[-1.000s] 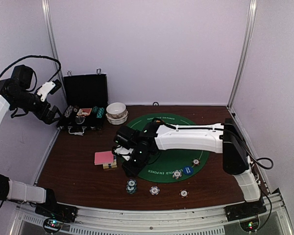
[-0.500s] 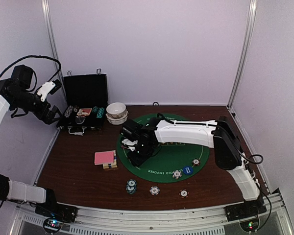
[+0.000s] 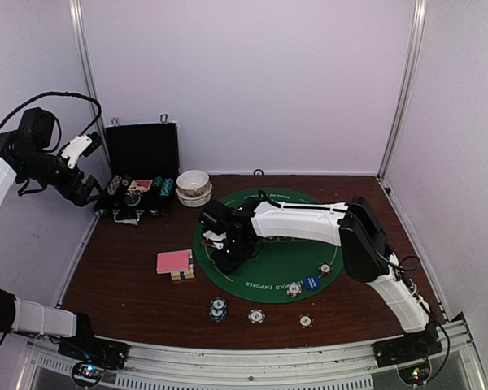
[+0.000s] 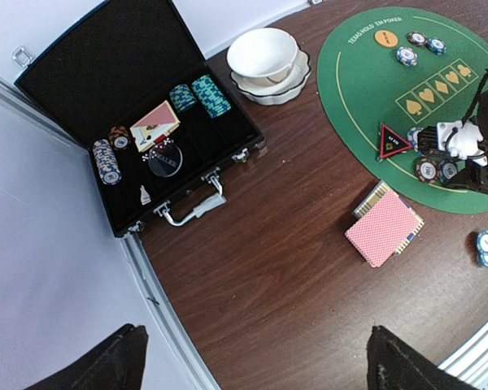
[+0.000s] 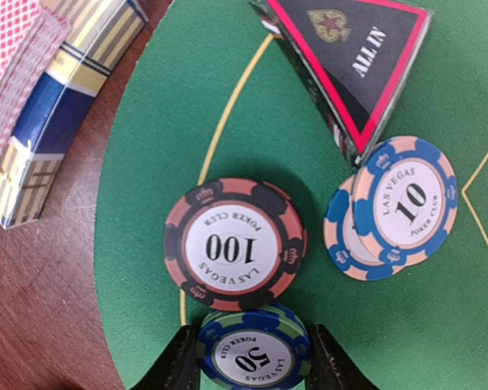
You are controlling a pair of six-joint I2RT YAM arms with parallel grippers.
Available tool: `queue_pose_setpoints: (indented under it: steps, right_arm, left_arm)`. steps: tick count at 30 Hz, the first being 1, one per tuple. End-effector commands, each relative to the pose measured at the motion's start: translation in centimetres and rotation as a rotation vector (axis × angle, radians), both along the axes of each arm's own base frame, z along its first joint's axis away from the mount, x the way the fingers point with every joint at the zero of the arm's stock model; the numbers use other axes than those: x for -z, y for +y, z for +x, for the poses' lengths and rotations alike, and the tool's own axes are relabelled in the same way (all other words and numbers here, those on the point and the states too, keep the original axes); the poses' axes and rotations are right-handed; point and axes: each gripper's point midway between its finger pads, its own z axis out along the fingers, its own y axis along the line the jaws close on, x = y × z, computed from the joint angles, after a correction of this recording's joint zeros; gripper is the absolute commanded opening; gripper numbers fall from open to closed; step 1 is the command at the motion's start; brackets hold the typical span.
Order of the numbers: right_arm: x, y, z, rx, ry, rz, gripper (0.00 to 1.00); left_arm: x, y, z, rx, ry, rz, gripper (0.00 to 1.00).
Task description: Distribute texas hold em gaming equipment
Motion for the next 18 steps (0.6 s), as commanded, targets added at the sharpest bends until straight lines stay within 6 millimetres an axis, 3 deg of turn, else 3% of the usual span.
queue_pose_setpoints:
  steps: [1,7,11,14,18]
  right_arm:
    - [-0.7,-0.3,0.8,0.015,-0.031,-0.011,0.49]
    - [-3.2,-0.3,0.8,0.008,-0.055,0.014,0.61]
    - [-5.7,-0.5,0.1,0.006,-0.068,0.05,0.63]
    - [-7.5,-0.6,-1.3,-0.013,-0.079,0.071,0.64]
    - [-7.7,0.0,-5.1,-0.08,-0.036,0.089,0.7]
  left_arm:
    - [-1.2,0.2,0.1,0.004,-0.043,0.006,0.98]
    - [-1.3,0.1,0.2,0.004,-0.044,0.0,0.97]
    - [-1.4,0.1,0.1,0.004,-0.05,0.001,0.98]
    - [-1.5,0.1,0.0,0.003,-0.05,0.001,0.98]
    - [-1.6,-0.1,0.1,0.009,-0.051,-0.008,0.98]
